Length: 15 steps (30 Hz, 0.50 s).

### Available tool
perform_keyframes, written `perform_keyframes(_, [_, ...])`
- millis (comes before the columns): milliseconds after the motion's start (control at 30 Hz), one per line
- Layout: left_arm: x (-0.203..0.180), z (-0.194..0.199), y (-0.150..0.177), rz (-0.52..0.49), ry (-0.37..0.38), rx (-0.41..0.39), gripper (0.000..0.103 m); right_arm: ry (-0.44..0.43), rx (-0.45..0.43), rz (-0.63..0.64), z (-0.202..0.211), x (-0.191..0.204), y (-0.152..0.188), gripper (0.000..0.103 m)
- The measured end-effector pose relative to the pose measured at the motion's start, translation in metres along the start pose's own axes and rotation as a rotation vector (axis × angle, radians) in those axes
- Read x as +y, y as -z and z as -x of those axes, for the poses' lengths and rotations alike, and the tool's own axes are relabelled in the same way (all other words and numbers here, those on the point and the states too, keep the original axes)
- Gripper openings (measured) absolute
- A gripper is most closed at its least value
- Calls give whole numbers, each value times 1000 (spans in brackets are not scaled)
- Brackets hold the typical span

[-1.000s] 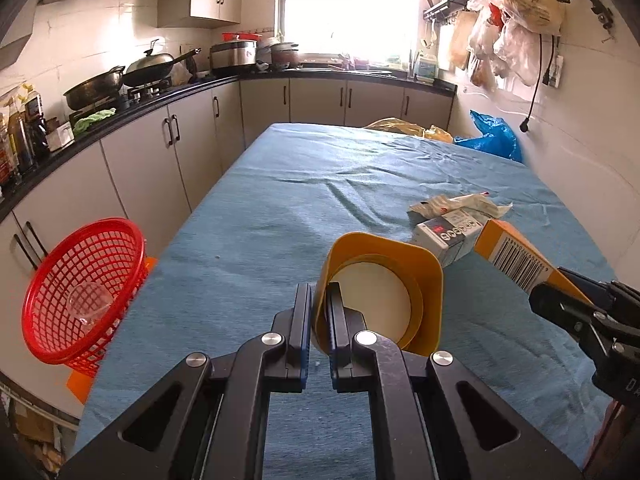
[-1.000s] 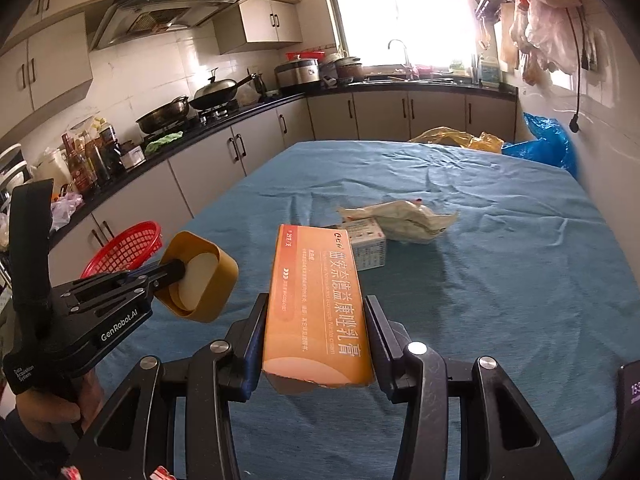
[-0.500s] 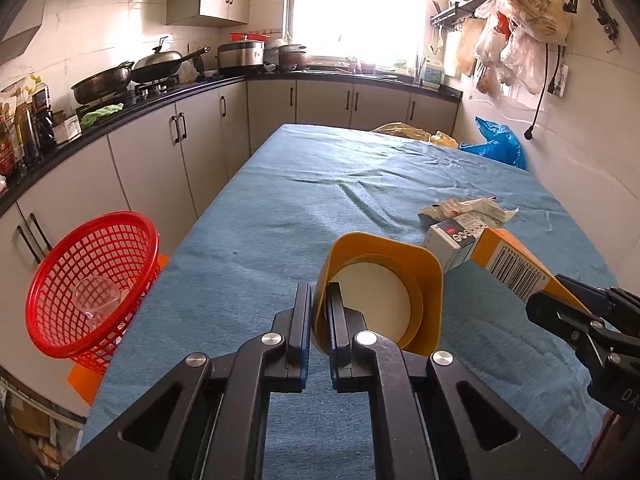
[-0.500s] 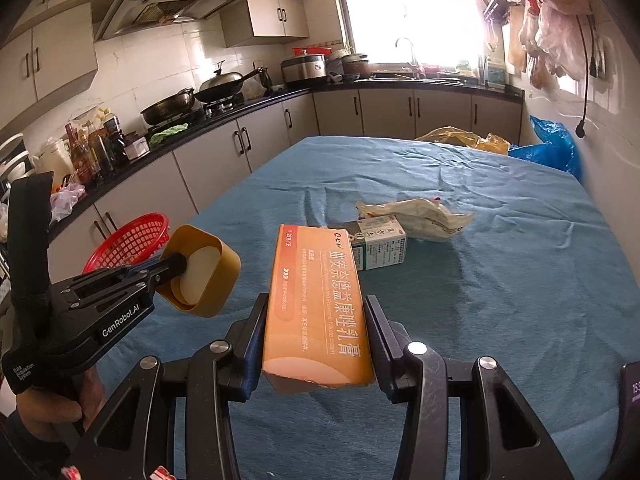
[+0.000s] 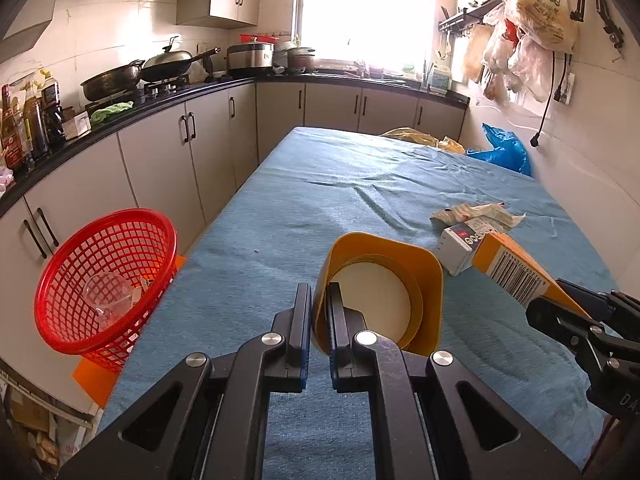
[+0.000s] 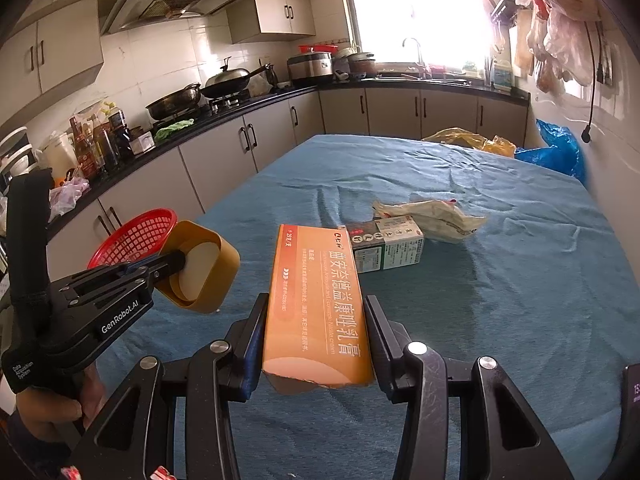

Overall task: Collect trash
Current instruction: 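Grasp the yellow container rim with the left tool while the right tool holds the orange box, then carry the yellow container and orange box over the red basket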

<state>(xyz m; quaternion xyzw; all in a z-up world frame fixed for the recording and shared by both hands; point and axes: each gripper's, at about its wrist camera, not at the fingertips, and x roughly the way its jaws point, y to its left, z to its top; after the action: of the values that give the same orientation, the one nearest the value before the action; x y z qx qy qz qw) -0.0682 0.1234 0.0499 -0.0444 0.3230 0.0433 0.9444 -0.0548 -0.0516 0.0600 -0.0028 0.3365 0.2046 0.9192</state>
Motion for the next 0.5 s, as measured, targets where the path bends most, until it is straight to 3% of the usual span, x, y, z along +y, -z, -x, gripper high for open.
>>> perform_keyframes(500, [9,7,3,14,-8,-6,7,-9,0,23,1,13,-2,49])
